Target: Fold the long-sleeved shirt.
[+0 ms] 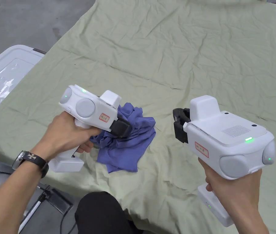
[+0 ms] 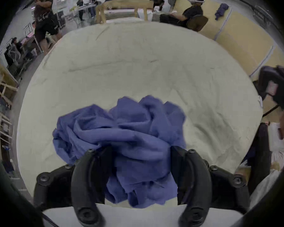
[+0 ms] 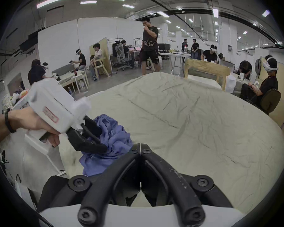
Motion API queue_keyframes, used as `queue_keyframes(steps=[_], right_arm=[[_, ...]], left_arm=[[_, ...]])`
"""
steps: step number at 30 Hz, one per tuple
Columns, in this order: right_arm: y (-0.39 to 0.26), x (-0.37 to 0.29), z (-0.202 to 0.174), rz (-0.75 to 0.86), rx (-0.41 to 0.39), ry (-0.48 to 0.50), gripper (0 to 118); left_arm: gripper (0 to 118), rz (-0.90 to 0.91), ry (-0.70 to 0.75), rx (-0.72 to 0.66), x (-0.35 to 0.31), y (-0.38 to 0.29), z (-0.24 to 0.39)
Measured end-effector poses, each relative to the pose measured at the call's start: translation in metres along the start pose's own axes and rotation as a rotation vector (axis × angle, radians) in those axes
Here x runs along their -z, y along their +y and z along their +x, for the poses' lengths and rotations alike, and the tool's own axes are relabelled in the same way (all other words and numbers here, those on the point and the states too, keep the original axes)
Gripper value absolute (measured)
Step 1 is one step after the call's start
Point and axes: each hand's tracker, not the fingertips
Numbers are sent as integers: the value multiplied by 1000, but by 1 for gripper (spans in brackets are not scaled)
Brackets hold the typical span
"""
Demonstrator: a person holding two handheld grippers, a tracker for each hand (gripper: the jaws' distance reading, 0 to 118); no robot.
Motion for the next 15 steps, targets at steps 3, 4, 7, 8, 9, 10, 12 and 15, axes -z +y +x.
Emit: queue_keyframes(steps=[3, 4, 7, 8, 9, 10, 12, 15], right_arm=[[-3, 1, 3, -6, 8, -6, 0], [-4, 1, 4, -8, 11, -8, 0], [-5, 1, 6, -12, 17, -15, 0], [-5, 0, 6, -11, 16, -17, 0], [-5, 0, 7, -10, 16, -19, 0], [-5, -1, 7, -9, 18, -22, 0], [-5, -3, 7, -6, 22, -24, 0], [-5, -12, 7, 8, 25, -30, 0]], left_arm=[[69, -6, -28, -29, 10, -6, -2], [63, -6, -14, -32, 11, -7, 0], [21, 19, -8, -49, 11, -13, 0], [17, 49, -11, -43, 10, -16, 2], [16, 78, 12, -42, 9, -19, 5], [15, 77, 15, -35, 9, -24, 7], [14, 95, 32, -40, 7, -29, 11], [13, 177, 55, -82, -7, -38, 16]])
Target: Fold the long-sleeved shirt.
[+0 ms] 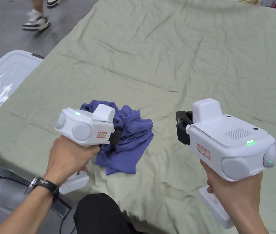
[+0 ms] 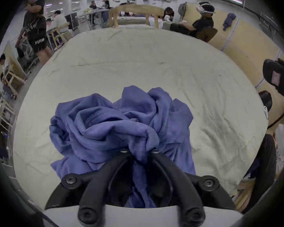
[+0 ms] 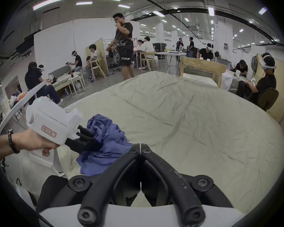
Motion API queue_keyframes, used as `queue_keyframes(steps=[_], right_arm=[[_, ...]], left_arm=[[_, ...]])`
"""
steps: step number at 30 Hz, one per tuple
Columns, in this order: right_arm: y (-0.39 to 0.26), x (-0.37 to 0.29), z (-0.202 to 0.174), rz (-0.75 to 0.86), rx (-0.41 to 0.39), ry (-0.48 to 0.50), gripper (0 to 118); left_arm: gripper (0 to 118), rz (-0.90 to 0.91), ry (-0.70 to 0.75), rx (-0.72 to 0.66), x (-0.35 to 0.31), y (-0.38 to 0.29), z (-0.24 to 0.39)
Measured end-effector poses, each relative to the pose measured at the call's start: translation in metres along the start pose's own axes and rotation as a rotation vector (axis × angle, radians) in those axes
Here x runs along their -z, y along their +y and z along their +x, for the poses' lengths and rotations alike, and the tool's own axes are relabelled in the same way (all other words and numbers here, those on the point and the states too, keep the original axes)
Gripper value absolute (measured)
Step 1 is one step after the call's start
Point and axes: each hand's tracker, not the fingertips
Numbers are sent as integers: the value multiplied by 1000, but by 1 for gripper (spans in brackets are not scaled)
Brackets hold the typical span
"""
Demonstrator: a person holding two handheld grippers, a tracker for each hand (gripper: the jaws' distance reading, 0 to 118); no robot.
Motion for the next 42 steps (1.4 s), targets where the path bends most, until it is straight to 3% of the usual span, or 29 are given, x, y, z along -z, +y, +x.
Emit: queue_keyframes(steps=[10, 20, 29, 34, 42], right_arm=[[9, -69, 9, 120, -3, -58, 0], [14, -145, 36, 254, 39, -153, 0], [9, -195, 58, 334, 96, -232, 0], [-3, -217, 75, 356, 132, -285, 0], [-41, -250, 110, 356, 203, -379, 0]], left_arm=[[12, 368, 86, -95, -121, 13, 41], [12, 719, 156, 94, -250, 91, 98], [10, 946, 82, 152, -339, 162, 137], [10, 916, 18, 225, -338, 180, 167], [10, 778, -99, 314, -252, 178, 240]])
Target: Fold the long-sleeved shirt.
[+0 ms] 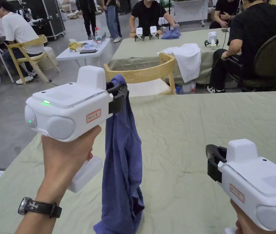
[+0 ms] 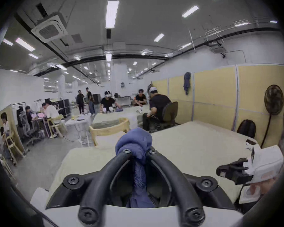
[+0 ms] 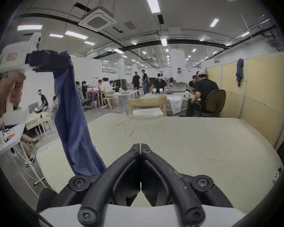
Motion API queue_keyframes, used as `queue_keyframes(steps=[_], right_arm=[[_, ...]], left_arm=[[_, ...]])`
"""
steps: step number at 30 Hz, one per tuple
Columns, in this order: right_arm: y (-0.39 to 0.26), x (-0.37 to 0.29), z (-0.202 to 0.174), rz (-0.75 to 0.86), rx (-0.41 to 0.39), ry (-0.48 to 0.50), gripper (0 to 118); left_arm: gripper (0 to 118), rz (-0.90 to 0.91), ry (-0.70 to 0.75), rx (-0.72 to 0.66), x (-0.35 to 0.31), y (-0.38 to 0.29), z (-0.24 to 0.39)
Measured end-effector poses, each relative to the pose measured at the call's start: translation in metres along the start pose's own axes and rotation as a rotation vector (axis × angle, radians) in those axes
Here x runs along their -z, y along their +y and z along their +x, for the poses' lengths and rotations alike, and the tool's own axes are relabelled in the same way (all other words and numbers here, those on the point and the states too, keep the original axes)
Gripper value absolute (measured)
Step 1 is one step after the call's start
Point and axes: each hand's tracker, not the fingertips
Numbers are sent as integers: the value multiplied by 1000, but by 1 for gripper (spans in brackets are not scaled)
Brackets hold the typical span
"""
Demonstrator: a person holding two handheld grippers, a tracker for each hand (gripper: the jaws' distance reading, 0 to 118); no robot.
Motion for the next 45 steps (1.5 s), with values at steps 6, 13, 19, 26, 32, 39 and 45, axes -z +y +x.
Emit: queue_keyframes(steps=[6, 13, 19, 26, 32, 39, 45], right_arm=[[-18, -23, 53, -13, 38, -131, 0], [-42, -51, 115, -33, 110, -274, 1], [-73, -64, 157, -80, 162, -364, 0], [-109, -72, 194, -148, 228, -440, 0], [-123, -75, 210, -183, 252, -472, 0], [-119, -74, 205, -190, 251, -468, 0], [-102, -65, 181, -172, 198, -423, 1]], left_arm=[[10, -43, -202, -20, 63, -13, 75], [10, -149, -405, -12, 142, -42, 176], [10, -309, -540, -43, 206, -98, 261], [10, -515, -637, -45, 270, -180, 345], [36, -606, -620, -54, 278, -218, 376], [86, -622, -641, -68, 254, -217, 361], [86, -441, -413, -93, 194, -187, 296]])
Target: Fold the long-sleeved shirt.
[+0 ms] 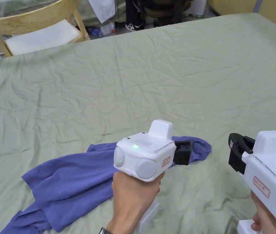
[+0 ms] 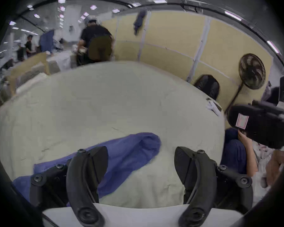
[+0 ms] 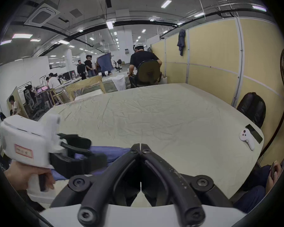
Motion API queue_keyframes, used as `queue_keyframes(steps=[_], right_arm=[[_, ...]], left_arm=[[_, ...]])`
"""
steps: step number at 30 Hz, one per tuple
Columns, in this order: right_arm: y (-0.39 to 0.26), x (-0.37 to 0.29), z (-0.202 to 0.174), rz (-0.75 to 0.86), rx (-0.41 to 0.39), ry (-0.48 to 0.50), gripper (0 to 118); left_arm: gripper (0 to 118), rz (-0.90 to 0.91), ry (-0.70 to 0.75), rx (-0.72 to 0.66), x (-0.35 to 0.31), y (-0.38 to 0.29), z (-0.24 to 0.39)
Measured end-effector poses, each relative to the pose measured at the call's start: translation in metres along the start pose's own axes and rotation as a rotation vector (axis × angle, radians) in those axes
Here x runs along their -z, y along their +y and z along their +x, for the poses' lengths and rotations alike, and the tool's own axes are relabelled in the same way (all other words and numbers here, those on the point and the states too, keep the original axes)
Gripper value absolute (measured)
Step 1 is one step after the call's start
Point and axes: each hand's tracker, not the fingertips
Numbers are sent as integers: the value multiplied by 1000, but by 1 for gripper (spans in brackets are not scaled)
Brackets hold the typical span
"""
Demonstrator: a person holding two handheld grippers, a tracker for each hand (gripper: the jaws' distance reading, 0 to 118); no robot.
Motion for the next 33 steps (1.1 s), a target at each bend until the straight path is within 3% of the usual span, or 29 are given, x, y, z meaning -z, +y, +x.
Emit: queue_keyframes(steps=[9, 12, 13, 17, 19, 21, 26, 30, 33], right_arm=[[17, -9, -62, 50, -83, 98, 1], [19, -11, -82, 58, -111, 130, 1], [19, -12, -87, 60, -119, 140, 1], [19, -13, -105, 63, -124, 177, 1], [19, -14, -111, 64, -121, 192, 1], [19, -14, -116, 63, -121, 201, 1], [18, -15, -124, 52, -149, 215, 1], [16, -13, -122, 41, -151, 215, 1], [11, -8, -120, 21, -153, 210, 1]], left_arm=[[84, 159, 350, -182, -154, -52, -82], [74, 156, 386, -240, -196, -78, -107], [68, 157, 393, -258, -209, -86, -114], [7, 150, 485, -272, -255, -117, -129], [1, 155, 479, -274, -272, -129, -132], [0, 145, 448, -341, -284, -139, -142], [0, 104, 479, -337, -286, -155, -174], [0, -19, 326, -386, -274, -138, -214], [0, -112, 368, -316, -256, -119, -237]])
